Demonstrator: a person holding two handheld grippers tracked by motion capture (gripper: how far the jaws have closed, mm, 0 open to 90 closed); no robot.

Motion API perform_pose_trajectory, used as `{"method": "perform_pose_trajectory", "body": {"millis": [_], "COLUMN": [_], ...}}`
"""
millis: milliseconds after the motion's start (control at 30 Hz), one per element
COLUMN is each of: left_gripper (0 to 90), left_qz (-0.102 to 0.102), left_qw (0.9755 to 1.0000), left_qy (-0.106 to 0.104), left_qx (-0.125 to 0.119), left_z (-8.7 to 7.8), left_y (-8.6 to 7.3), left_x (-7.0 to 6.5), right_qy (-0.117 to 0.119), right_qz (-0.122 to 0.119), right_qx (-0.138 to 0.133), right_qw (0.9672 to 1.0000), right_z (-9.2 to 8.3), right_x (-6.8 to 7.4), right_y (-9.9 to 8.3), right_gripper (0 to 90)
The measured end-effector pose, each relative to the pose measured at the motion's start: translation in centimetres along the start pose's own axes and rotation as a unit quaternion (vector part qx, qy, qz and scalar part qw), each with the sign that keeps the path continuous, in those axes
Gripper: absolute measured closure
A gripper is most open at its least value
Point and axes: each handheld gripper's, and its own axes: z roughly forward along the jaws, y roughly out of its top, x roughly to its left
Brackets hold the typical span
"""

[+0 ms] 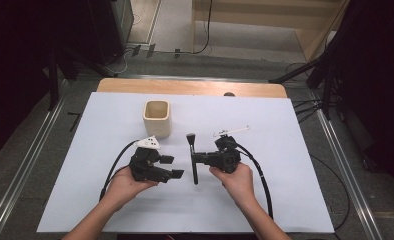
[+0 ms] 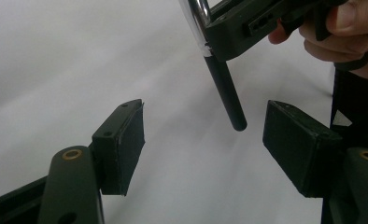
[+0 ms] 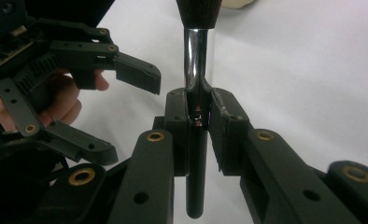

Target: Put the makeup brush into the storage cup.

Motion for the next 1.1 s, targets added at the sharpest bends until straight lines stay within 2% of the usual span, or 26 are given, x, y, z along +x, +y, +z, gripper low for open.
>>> {"method": "perform_pose_trajectory", "body": {"millis": [200,467,567,633,700,833,1000,1100], "left_gripper": [31.2,32.4,34.0,35.9,37.7,42.7,51.4,56.3], "left_qz": [-0.013,-0.019,-0.027,-0.034,-0.033,-0.043,-0.071,-0.084], "left_qw": [0.9999,0.9998,0.9995,0.9992,0.9994,0.9989,0.9969,0.996], "left_qy": [-0.005,-0.008,-0.013,-0.019,-0.013,-0.016,-0.031,-0.032], "left_qx": [-0.006,-0.001,-0.002,-0.002,-0.004,-0.007,-0.007,-0.001], "left_z": [0.5,1.2,1.5,1.7,1.8,2.0,2.2,2.3], "left_y": [0.2,0.4,0.5,0.5,0.6,0.6,0.7,0.8], "left_x": [-0.1,-0.3,-0.3,-0.2,-0.3,-0.3,-0.2,-0.2], "right_qy": [0.004,0.003,0.005,0.006,0.008,0.013,0.02,0.022], "right_qz": [0.0,0.007,0.006,0.006,0.006,0.009,0.009,0.01], "right_qx": [-0.01,-0.022,-0.026,-0.027,-0.029,-0.031,-0.038,-0.042], "right_qw": [0.9999,0.9997,0.9996,0.9996,0.9995,0.9994,0.999,0.9988], "right_z": [0.2,0.3,0.4,0.4,0.4,0.5,0.5,0.5], "right_x": [0.2,0.5,0.6,0.7,0.8,1.0,1.3,1.4], "right_y": [-0.1,-0.2,-0.2,-0.3,-0.3,-0.3,-0.3,-0.4], "right_gripper": [79.4,79.4,79.4,79.4,79.4,79.4,79.4,79.4]}}
